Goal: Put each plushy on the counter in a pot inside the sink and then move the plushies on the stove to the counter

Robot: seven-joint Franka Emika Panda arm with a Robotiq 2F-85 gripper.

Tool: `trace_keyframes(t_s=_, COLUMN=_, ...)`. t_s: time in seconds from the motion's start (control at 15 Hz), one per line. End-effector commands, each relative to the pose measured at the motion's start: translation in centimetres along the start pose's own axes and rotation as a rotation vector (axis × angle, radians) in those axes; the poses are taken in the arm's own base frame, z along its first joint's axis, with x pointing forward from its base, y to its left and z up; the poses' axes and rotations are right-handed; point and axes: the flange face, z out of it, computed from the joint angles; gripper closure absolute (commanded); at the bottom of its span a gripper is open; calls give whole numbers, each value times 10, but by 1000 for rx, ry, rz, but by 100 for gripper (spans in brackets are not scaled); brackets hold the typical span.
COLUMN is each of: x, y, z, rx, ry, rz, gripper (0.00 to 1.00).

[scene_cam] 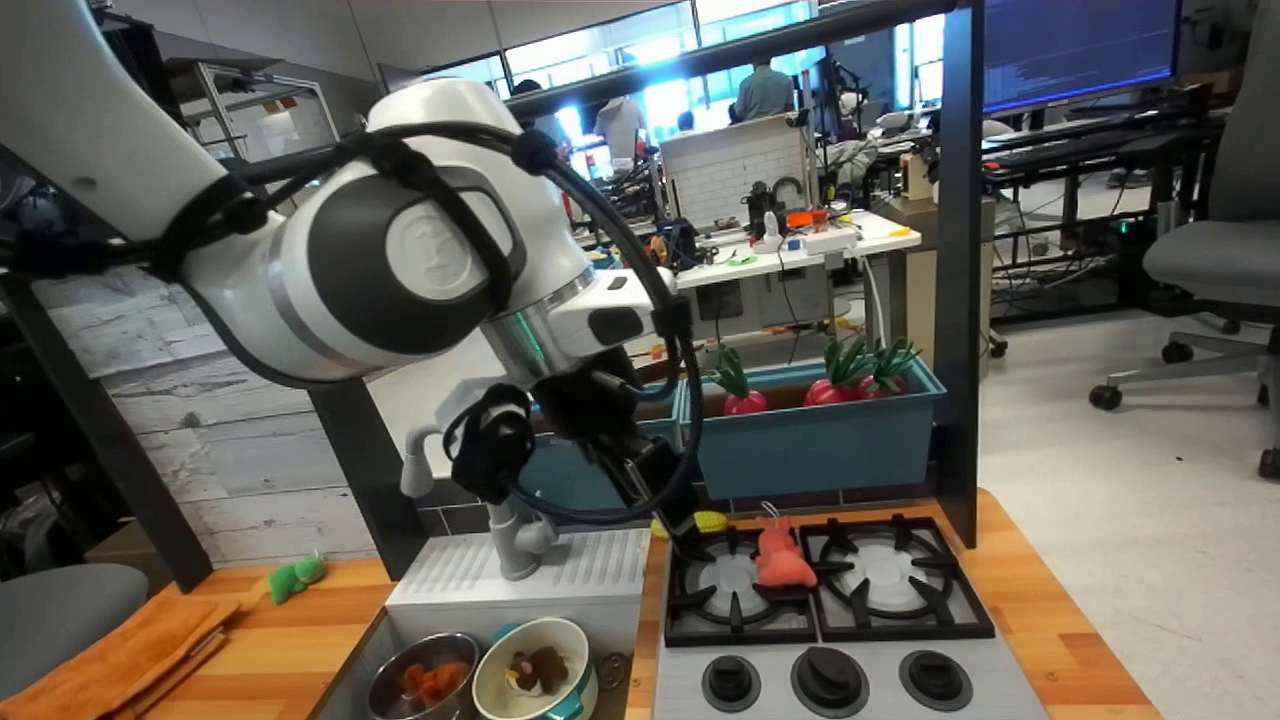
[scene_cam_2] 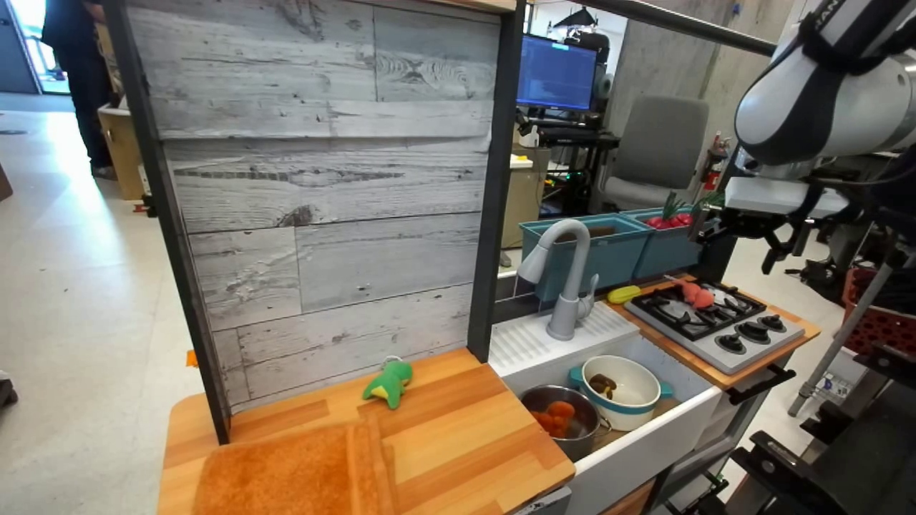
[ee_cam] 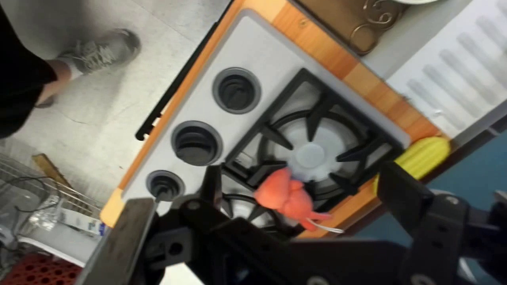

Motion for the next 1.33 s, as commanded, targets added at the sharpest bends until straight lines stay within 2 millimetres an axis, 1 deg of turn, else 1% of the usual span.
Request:
trace_keyframes(t_s=0.0, x=32, y=8, z=36, rx=-87, ry=-41, rz=175, gripper=0)
trace_keyframes(t_s=0.13, x=51, y=9, z=61, rx=-95, ry=-58, rz=292, gripper=0)
trace_keyframes(t_s=0.27, x=64, y=2, z=88, rx=-87, ry=-49, rz=396, gripper=0)
trace_keyframes(t_s=0.33, x=49, y=15, z=63, rx=-95, ry=-39, rz=308, gripper=0)
trace_keyframes(t_s=0.47, x=58, y=11, z=86, rx=-98, ry=-33, rz=358, gripper=0)
trace_keyframes(t_s=0.53, x=59, y=10, z=91, rx=-99, ry=-30, rz=365, gripper=0)
trace_keyframes(t_s=0.6, x=46, y=20, z=83, rx=-210, ry=-49, rz=264, gripper=0)
trace_keyframes(t_s=0.67, x=44, y=26, z=75, rx=-175, ry=-80, rz=194, gripper=0)
trace_keyframes(t_s=0.8, x=46, y=31, z=67, rx=-169, ry=-84, rz=80, gripper=0)
trace_keyframes(t_s=1.13, x=63, y=42, z=58, rx=-148, ry=-80, rz=-199, gripper=0)
trace_keyframes(t_s=1.27, x=68, y=45, z=52, rx=-132, ry=-83, rz=-307, gripper=0)
